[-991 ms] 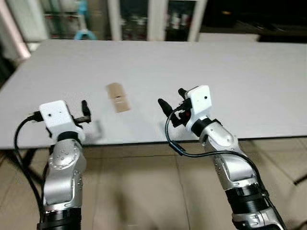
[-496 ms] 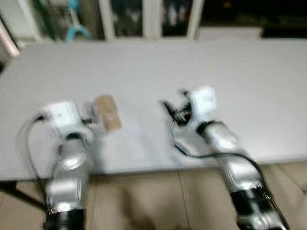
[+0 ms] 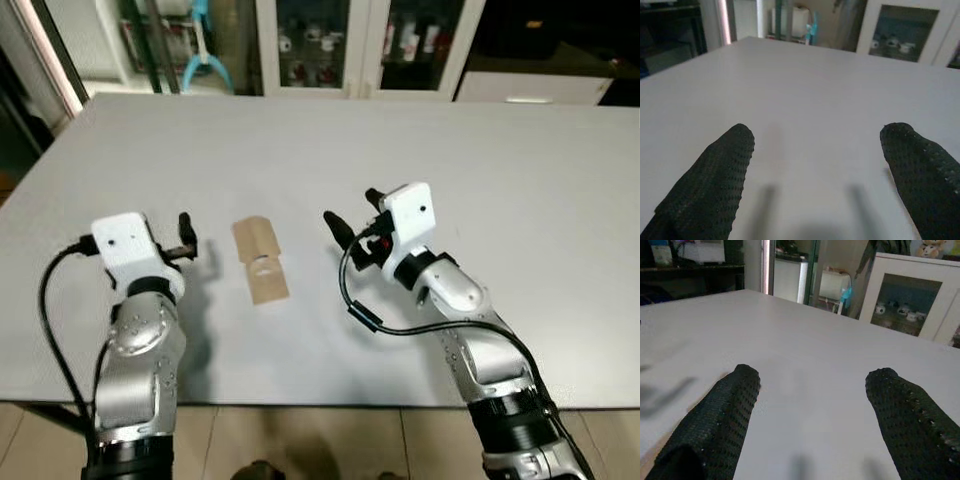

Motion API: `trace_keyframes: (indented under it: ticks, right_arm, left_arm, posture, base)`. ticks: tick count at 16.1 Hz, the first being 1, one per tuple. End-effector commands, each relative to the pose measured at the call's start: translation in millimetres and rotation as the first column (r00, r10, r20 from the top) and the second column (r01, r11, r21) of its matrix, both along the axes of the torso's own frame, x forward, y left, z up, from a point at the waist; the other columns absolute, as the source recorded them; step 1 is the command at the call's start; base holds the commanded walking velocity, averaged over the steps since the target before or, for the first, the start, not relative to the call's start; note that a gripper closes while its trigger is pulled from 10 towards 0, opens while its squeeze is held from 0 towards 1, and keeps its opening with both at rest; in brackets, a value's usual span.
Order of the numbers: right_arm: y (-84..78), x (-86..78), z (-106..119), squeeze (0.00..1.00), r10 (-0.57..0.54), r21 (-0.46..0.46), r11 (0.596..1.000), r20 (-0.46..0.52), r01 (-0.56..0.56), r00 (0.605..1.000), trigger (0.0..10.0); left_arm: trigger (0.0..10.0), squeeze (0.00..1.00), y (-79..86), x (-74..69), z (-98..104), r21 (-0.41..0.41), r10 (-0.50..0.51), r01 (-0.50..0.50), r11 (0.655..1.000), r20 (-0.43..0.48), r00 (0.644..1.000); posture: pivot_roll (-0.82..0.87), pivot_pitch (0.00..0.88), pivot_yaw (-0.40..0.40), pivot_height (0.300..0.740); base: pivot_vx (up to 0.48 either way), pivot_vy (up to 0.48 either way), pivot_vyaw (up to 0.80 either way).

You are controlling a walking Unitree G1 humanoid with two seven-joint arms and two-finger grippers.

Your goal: Picking trash to rubbish bin

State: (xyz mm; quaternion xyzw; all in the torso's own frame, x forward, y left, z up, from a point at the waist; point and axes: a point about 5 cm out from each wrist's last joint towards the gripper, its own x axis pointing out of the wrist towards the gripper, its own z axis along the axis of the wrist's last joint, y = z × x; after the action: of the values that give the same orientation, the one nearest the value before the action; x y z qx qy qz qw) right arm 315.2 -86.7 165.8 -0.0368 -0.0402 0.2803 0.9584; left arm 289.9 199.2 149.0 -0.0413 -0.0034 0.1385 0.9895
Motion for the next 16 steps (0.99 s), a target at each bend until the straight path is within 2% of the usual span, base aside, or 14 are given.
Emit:
trace_keyframes:
  ticks: [1,3,7,9,10,12,16]
  right_arm:
    - [-2.2,0.3,3,0.00,-0.009,0.008,1.000,0.002,0.009,1.000,10.0]
    - [-1.6,0.2,3,0.00,-0.006,0.006,1.000,0.001,0.006,1.000,10.0]
    - [0.0,0.2,7,0.00,0.016,0.013,1.000,-0.003,-0.016,1.000,10.0]
    - [1.9,-0.6,10,0.00,0.048,0.016,0.999,-0.010,-0.048,0.999,10.0]
    - [5.4,-2.0,11,0.00,0.102,0.018,0.995,-0.046,-0.101,0.994,10.0]
    - [9.5,-7.9,13,0.00,0.179,-0.006,0.984,-0.078,-0.180,0.981,10.0]
    - [5.3,-23.3,6,0.00,0.154,-0.015,0.987,-0.112,-0.157,0.982,10.0]
  left_arm:
    - [10.0,0.00,-0.8,-0.4,2,-0.003,-0.010,0.010,1.000,0.005,1.000]
    - [10.0,0.00,-2.2,1.8,0,-0.014,-0.025,0.025,1.000,-0.013,1.000]
    - [10.0,0.00,-12.4,14.8,-10,-0.032,-0.091,0.089,0.996,-0.068,0.994]
    - [10.0,0.00,-16.0,20.2,-13,-0.032,-0.124,0.122,0.992,-0.080,0.989]
    - [10.0,0.00,-17.6,23.2,-17,-0.041,-0.136,0.133,0.990,-0.099,0.986]
    - [10.0,0.00,-19.7,27.3,-24,-0.049,-0.162,0.157,0.986,-0.120,0.979]
    - [10.0,0.00,-26.5,31.6,-25,-0.047,-0.218,0.213,0.976,-0.118,0.969]
  posture:
    - [-0.09,0.088,-0.008,0.740]
    - [-0.09,0.089,-0.010,0.740]
    - [-0.10,0.095,-0.014,0.740]
    - [-0.10,0.097,-0.013,0.740]
    - [-0.11,0.107,-0.009,0.740]
    - [-0.12,0.124,0.000,0.740]
    - [-0.15,0.164,0.020,0.740]
  base:
    - [0.000,0.000,0.00]
    - [0.000,0.000,0.00]
    - [0.000,0.000,0.00]
    - [0.000,0.000,0.00]
    - [0.000,0.000,0.00]
    - [0.000,0.000,0.00]
    - [0.000,0.000,0.00]
